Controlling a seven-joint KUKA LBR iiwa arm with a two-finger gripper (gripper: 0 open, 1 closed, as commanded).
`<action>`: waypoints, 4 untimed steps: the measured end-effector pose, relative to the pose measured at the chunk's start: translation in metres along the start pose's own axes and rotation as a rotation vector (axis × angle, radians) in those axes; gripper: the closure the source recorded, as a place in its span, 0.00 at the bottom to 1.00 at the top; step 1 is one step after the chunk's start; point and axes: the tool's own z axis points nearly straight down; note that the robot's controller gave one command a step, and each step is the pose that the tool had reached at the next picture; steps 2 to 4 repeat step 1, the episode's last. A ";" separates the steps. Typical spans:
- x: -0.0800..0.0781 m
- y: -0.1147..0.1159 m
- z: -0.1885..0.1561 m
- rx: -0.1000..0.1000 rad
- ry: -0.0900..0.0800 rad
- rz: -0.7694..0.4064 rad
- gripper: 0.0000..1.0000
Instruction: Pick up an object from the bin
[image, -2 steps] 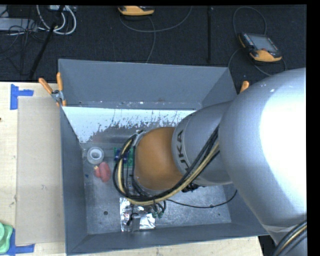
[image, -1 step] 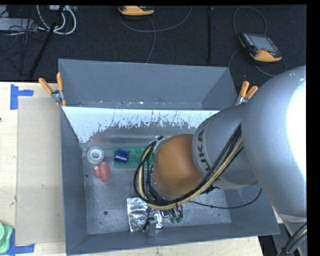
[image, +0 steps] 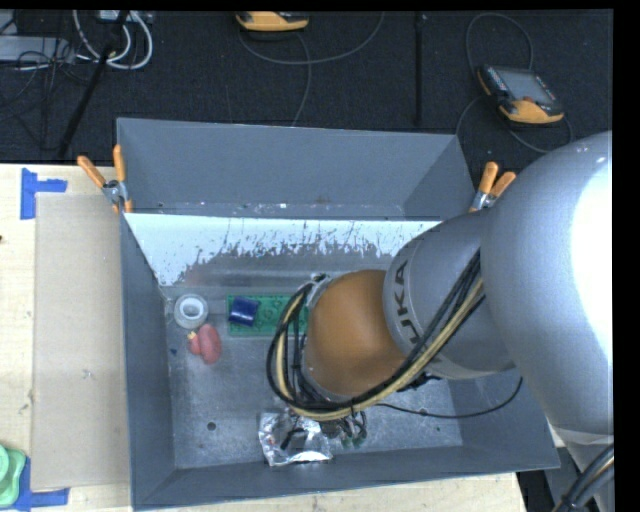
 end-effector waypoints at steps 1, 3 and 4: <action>-0.014 -0.003 -0.148 0.000 -0.005 0.048 1.00; -0.014 -0.003 -0.148 0.000 -0.005 0.048 1.00; -0.014 -0.003 -0.148 0.000 -0.005 0.048 1.00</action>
Offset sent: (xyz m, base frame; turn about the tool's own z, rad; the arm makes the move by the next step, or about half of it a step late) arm 0.0119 -0.0017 0.1444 0.0511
